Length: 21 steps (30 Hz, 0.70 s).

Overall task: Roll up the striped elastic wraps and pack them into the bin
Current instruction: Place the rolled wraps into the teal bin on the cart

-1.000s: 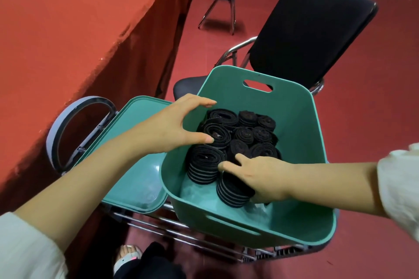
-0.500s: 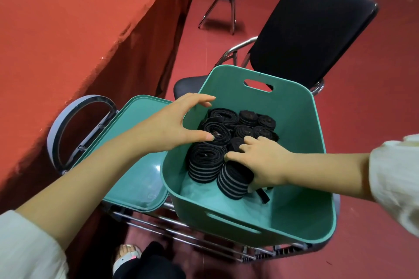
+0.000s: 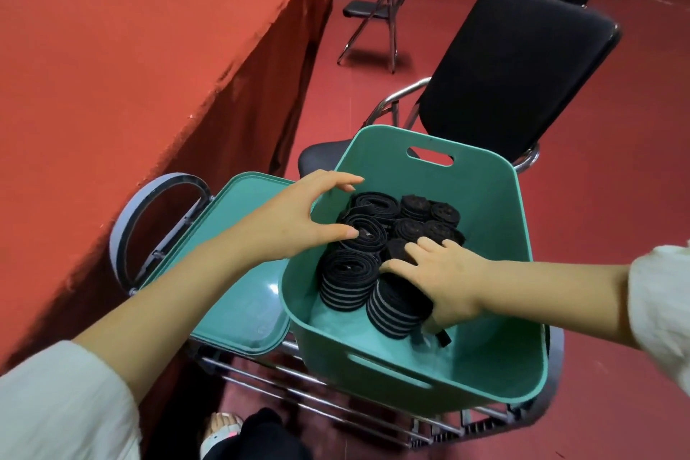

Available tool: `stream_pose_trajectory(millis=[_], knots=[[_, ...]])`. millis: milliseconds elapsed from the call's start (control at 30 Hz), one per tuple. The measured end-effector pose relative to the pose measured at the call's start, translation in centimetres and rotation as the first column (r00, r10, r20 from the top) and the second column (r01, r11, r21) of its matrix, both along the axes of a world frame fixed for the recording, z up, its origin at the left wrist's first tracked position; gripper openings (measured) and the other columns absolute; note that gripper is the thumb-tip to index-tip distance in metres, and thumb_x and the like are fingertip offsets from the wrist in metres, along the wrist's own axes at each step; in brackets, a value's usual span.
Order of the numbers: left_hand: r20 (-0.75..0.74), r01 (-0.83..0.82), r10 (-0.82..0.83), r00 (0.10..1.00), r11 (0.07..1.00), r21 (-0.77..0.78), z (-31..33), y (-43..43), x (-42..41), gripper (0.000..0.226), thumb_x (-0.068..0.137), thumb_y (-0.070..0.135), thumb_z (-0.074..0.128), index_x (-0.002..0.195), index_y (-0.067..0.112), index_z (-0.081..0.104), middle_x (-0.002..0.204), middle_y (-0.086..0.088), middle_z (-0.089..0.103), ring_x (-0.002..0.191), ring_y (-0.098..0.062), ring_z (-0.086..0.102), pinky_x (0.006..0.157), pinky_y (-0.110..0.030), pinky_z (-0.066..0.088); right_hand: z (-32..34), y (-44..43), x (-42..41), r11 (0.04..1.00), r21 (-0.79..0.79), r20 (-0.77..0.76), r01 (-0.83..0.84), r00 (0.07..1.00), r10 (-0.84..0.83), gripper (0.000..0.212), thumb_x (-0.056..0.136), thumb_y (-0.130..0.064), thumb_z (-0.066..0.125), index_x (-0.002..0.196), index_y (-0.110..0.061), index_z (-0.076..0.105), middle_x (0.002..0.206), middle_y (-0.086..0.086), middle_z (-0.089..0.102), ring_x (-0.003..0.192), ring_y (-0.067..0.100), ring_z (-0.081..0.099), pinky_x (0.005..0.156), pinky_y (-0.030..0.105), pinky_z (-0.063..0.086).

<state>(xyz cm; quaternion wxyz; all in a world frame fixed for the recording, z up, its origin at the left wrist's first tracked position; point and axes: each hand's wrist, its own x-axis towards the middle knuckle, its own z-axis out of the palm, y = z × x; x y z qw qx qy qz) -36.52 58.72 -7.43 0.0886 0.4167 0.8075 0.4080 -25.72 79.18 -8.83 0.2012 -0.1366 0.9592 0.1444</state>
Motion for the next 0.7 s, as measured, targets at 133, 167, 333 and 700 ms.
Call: stream_pose_trajectory(millis=[133, 167, 333, 700], knots=[[-0.125, -0.075, 0.071, 0.990, 0.997, -0.029, 1.3, -0.3, 1.3, 0.050, 0.083, 0.023, 0.073, 0.130, 0.024, 0.054, 0.122, 0.005, 0.058, 0.114, 0.001, 0.049, 0.095, 0.001, 0.027, 3.3, 0.1, 0.4, 0.950, -0.276, -0.130, 0.145, 0.974, -0.186, 0.085, 0.080, -0.056, 0.063, 0.146, -0.031, 0.017, 0.128, 0.006, 0.039, 0.123, 0.027, 0.039, 0.099, 0.039, 0.039], [-0.155, -0.105, 0.097, 0.983, 0.993, -0.045, 2.0, -0.5, 1.7, 0.047, 0.085, 0.025, 0.072, 0.129, 0.023, 0.055, 0.122, 0.005, 0.059, 0.114, -0.002, 0.051, 0.094, 0.000, 0.028, 4.5, 0.0, 0.5, 0.920, -0.356, -0.164, 0.164, 0.958, -0.234, 0.082, 0.081, -0.056, 0.062, 0.146, -0.031, 0.019, 0.127, 0.006, 0.040, 0.122, 0.028, 0.041, 0.100, 0.040, 0.040], [-0.393, -0.321, 0.246, 0.886, 0.937, -0.139, 6.7, -2.9, 4.0, 0.037, 0.093, 0.031, 0.059, 0.129, 0.026, 0.054, 0.117, 0.009, 0.063, 0.111, -0.011, 0.058, 0.097, -0.034, 0.045, 10.3, -1.5, 1.4, 0.873, -0.481, -0.349, 0.084, 0.895, -0.279, 0.075, 0.085, -0.053, 0.058, 0.146, -0.027, 0.023, 0.131, 0.008, 0.038, 0.123, 0.026, 0.040, 0.101, 0.043, 0.040], [-0.583, -0.769, 0.504, 0.636, 0.473, -0.430, 15.8, -22.6, 14.9, 0.058, 0.093, 0.047, 0.051, 0.145, 0.033, 0.029, 0.141, 0.001, 0.042, 0.129, -0.022, 0.041, 0.104, -0.039, 0.037, 19.5, -17.6, 1.1, 0.851, -0.426, -0.518, -0.308, 0.854, 0.050, 0.066, 0.085, -0.060, 0.054, 0.142, -0.037, 0.032, 0.136, 0.006, 0.037, 0.127, 0.028, 0.036, 0.101, 0.045, 0.039]])
